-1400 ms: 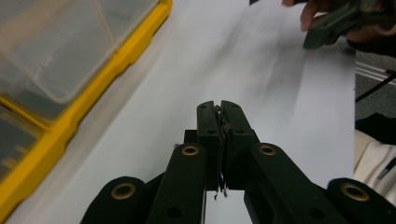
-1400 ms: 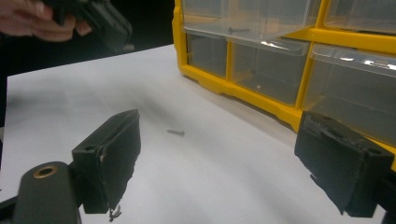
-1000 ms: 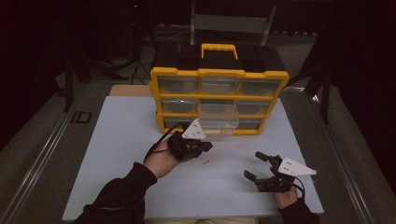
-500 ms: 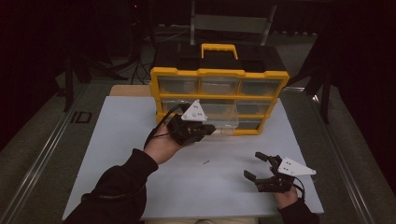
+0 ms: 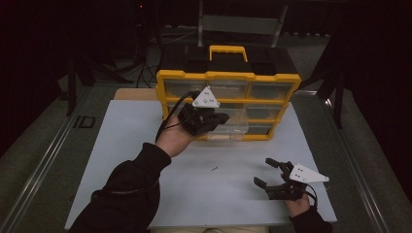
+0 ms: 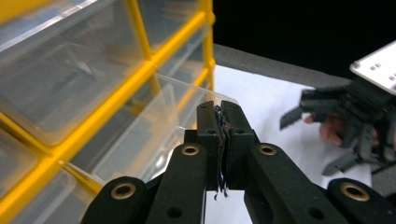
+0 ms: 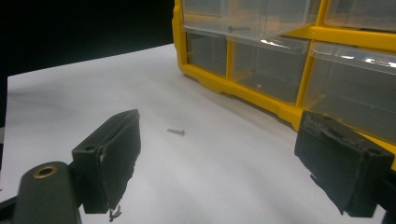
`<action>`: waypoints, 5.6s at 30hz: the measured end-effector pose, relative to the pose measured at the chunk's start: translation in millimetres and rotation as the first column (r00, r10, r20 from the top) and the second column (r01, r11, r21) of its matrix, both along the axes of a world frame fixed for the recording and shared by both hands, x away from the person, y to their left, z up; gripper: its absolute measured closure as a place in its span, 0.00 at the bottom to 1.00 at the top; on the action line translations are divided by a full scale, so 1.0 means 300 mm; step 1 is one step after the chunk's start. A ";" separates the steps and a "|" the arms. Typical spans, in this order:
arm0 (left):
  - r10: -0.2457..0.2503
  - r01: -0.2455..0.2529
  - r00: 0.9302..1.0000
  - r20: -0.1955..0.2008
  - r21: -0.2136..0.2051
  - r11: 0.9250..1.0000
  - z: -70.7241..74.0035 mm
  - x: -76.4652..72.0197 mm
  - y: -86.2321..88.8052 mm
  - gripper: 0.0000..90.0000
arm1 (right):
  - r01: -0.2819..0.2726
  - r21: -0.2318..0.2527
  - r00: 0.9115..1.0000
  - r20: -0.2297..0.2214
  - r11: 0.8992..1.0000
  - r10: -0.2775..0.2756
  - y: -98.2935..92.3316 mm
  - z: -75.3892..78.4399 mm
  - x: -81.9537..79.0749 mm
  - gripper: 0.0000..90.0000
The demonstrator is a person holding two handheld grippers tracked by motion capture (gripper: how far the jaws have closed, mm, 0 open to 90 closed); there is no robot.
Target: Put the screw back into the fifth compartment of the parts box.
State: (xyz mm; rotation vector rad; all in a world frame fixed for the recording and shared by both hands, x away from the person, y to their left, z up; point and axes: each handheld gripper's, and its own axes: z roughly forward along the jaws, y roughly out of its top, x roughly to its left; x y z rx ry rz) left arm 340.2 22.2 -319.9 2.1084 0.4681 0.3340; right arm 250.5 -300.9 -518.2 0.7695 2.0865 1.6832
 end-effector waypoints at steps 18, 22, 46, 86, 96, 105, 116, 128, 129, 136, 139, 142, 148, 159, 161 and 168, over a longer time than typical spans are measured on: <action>0.132 -0.132 0.991 0.001 -0.047 0.990 -0.017 0.073 -0.042 0.99 | -0.002 0.000 1.000 0.000 1.000 0.002 0.001 0.001 -0.001 0.16; 0.167 -0.168 0.986 -0.019 -0.029 0.985 -0.034 0.086 -0.053 0.99 | -0.002 0.002 1.000 0.000 1.000 0.002 0.000 0.001 -0.001 0.16; 0.186 -0.173 0.975 -0.125 0.107 0.979 -0.115 0.151 -0.102 0.98 | -0.004 0.007 1.000 -0.001 1.000 0.004 -0.002 0.002 -0.001 0.16; 0.156 -0.160 0.979 -0.130 -0.017 0.987 -0.030 0.033 0.031 0.23 | -0.003 0.006 1.000 -0.003 1.000 0.003 -0.002 0.002 -0.001 0.16; 0.134 -0.136 0.982 -0.133 -0.008 0.991 -0.074 -0.013 0.068 0.17 | -0.003 0.003 1.000 -0.004 1.000 0.003 -0.001 0.002 -0.001 0.16; 0.141 -0.144 0.982 -0.130 -0.015 0.990 -0.124 -0.052 0.092 0.17 | -0.004 0.004 1.000 -0.005 1.000 0.004 0.000 0.001 -0.001 0.16; 0.118 -0.119 0.981 -0.151 0.002 0.993 -0.223 -0.077 0.103 0.18 | -0.003 0.002 1.000 -0.003 1.000 0.003 0.000 0.001 -0.001 0.16; 0.091 -0.090 0.979 -0.185 0.012 0.996 -0.341 -0.088 0.086 0.30 | -0.003 0.001 1.000 -0.006 1.000 0.003 0.000 0.001 -0.002 0.16; 0.084 -0.083 0.978 -0.189 0.013 0.996 -0.349 -0.089 0.086 0.31 | -0.002 0.001 1.000 -0.006 1.000 0.002 0.000 0.001 -0.002 0.16; 0.077 -0.072 0.973 -0.218 0.028 0.997 -0.413 -0.095 0.081 0.42 | -0.004 -0.002 1.000 -0.005 1.000 0.004 0.001 0.001 -0.002 0.16; 0.072 -0.063 0.973 -0.221 0.046 0.997 -0.444 -0.097 0.071 0.47 | -0.003 -0.001 1.000 -0.006 1.000 0.003 0.001 0.001 -0.002 0.16; 0.071 -0.057 0.972 -0.224 0.070 0.996 -0.482 -0.097 0.055 0.51 | -0.004 -0.001 1.000 -0.006 1.000 0.004 0.001 0.001 -0.002 0.16; 0.059 -0.032 0.972 -0.226 0.122 0.992 -0.548 -0.091 0.022 0.59 | -0.006 0.000 1.000 -0.007 1.000 0.006 0.002 0.000 -0.001 0.16; 0.060 -0.027 0.970 -0.235 0.140 0.990 -0.615 -0.055 -0.005 0.69 | -0.006 0.000 1.000 -0.006 1.000 0.006 0.002 0.000 -0.001 0.16; 0.063 -0.031 0.970 -0.235 0.138 0.990 -0.623 -0.050 -0.008 0.73 | -0.006 0.001 1.000 -0.007 1.000 0.006 0.002 0.000 -0.001 0.16; 0.071 -0.034 0.965 -0.252 0.149 0.988 -0.654 -0.036 -0.020 0.75 | -0.006 0.002 1.000 -0.007 1.000 0.006 0.001 -0.001 -0.001 0.16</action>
